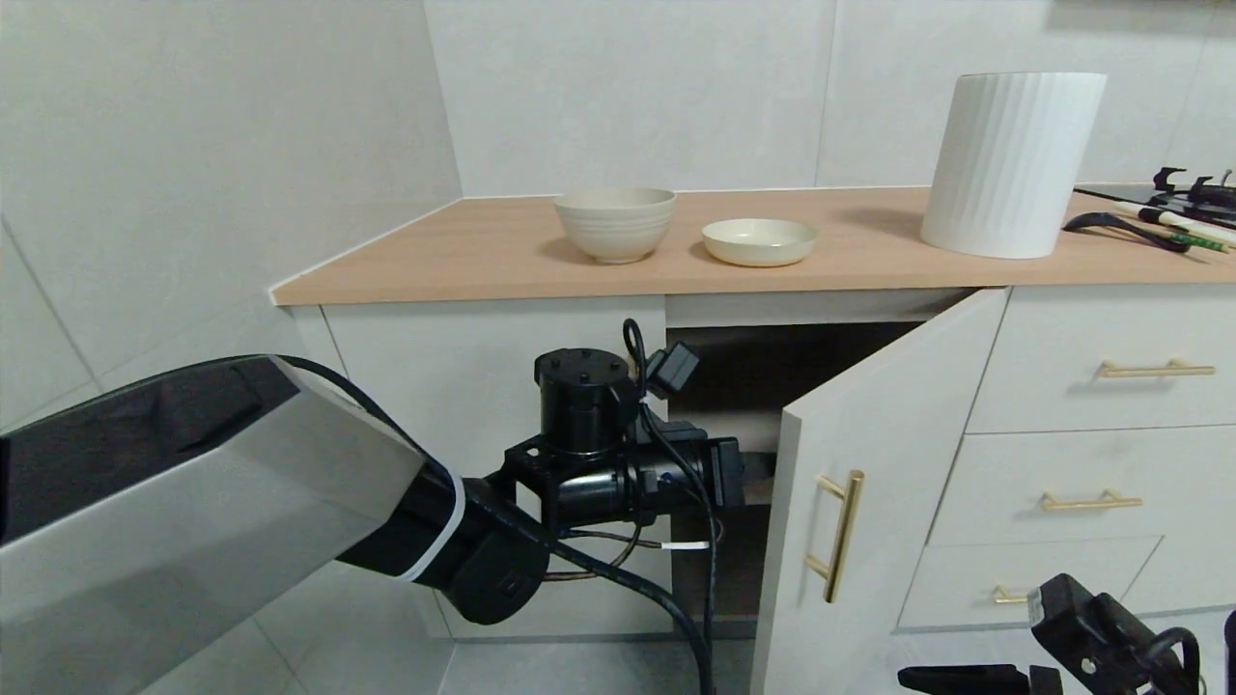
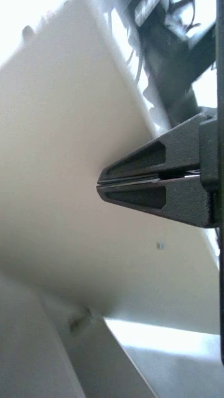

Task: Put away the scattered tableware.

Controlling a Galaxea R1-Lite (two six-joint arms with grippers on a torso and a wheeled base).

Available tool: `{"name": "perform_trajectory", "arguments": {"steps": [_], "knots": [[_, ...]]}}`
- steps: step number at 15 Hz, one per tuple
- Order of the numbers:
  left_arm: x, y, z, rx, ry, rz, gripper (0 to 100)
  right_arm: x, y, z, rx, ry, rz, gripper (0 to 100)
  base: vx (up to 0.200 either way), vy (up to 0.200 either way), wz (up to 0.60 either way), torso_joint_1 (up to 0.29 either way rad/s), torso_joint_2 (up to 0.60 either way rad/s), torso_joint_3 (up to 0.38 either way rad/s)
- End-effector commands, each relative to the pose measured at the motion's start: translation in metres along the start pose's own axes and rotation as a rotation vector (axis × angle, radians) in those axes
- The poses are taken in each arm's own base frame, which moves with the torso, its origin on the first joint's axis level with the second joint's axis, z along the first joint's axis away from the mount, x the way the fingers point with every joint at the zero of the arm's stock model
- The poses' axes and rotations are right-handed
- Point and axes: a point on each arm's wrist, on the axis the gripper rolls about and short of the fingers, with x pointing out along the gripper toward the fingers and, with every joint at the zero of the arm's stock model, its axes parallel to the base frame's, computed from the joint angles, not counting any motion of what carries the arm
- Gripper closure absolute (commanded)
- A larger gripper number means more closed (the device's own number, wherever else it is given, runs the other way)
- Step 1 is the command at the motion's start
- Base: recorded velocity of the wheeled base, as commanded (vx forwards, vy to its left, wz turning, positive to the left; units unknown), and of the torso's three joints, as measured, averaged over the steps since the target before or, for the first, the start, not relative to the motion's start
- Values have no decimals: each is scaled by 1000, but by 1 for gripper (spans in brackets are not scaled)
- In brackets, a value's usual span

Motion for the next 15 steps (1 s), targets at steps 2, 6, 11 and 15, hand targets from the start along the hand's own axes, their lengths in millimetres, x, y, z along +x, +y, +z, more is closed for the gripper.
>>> {"name": "perform_trajectory", "arguments": {"steps": [2, 6, 11, 15], "knots": [[5, 6, 0, -5, 1, 8, 100, -1, 1, -1, 0, 5, 0, 0, 0, 0, 0, 0, 0, 0], [9, 10, -2, -14, 10, 15, 100, 0, 0, -1, 1, 6, 1, 0, 0, 0, 0, 0, 0, 0], [24, -45, -15, 6, 81, -63, 100, -4, 9, -1, -20, 4, 49, 0, 0, 0, 0, 0, 0, 0], [24, -102, -49, 48, 201, -161, 100, -35, 38, -10, -88, 72, 228, 0, 0, 0, 0, 0, 0, 0]]}}
